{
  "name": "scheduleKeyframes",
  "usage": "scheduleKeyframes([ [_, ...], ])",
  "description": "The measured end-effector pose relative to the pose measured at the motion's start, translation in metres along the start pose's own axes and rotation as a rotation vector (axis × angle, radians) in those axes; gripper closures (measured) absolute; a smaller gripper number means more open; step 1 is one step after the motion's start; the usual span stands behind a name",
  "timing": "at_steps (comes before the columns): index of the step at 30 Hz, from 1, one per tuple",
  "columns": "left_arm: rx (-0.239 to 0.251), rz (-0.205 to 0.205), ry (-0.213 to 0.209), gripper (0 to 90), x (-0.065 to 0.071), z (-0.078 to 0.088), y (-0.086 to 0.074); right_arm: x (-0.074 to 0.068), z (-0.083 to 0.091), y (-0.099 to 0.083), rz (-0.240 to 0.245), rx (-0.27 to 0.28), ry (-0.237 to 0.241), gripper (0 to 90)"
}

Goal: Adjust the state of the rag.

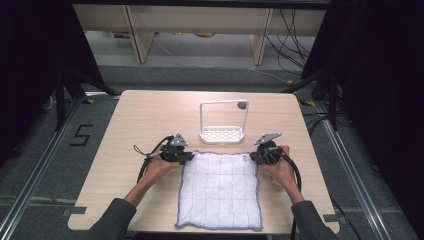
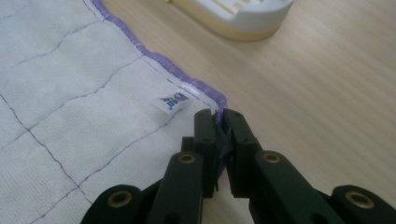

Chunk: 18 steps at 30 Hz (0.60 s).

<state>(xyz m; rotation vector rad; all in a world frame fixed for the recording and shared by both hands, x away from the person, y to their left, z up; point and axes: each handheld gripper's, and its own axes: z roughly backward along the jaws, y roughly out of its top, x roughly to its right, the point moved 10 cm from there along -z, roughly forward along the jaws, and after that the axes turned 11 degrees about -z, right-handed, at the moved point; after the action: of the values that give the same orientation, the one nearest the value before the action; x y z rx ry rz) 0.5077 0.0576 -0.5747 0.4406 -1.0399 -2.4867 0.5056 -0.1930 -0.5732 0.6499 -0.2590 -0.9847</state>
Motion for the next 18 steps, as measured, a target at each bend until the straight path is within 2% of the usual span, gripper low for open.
scheduleKeyframes([
  [2,0.015,-0.003,0.007,85.7,-0.003,0.003,0.004,0.001,0.004,0.005,-0.013,0.011,0.004,85.4],
  [3,0.040,-0.010,0.011,85.7,-0.005,0.008,0.009,0.003,0.008,0.013,0.007,0.045,0.005,85.4],
  [5,0.048,-0.003,0.021,85.7,-0.006,0.011,0.012,0.002,0.011,0.014,-0.008,0.044,0.004,85.5],
  [6,0.057,-0.007,0.028,85.7,-0.008,0.015,0.015,0.003,0.014,0.018,0.001,0.067,0.002,85.5],
  [7,0.074,-0.010,0.030,85.6,-0.009,0.017,0.019,0.003,0.025,0.026,0.002,0.081,0.013,85.5],
  [9,0.084,-0.022,0.039,85.6,-0.010,0.023,0.024,0.004,0.028,0.029,0.004,0.093,0.012,85.5],
  [10,0.100,-0.031,0.043,85.5,-0.011,0.027,0.028,0.002,0.037,0.037,0.001,0.131,0.023,85.5],
  [12,0.102,-0.037,0.051,85.5,-0.012,0.030,0.030,0.000,0.042,0.039,0.003,0.137,0.028,85.5],
  [13,0.122,-0.038,0.056,85.5,-0.014,0.038,0.033,-0.003,0.054,0.047,0.036,0.182,0.026,85.5],
  [15,0.133,-0.034,0.066,85.6,-0.014,0.043,0.035,-0.005,0.058,0.049,0.033,0.196,0.034,85.5],
  [16,0.178,-0.024,0.076,85.5,-0.013,0.052,0.043,-0.011,0.071,0.054,0.036,0.226,0.041,85.5],
  [18,0.201,-0.035,0.081,85.6,-0.009,0.064,0.047,-0.014,0.080,0.058,0.075,0.260,0.045,85.4],
])
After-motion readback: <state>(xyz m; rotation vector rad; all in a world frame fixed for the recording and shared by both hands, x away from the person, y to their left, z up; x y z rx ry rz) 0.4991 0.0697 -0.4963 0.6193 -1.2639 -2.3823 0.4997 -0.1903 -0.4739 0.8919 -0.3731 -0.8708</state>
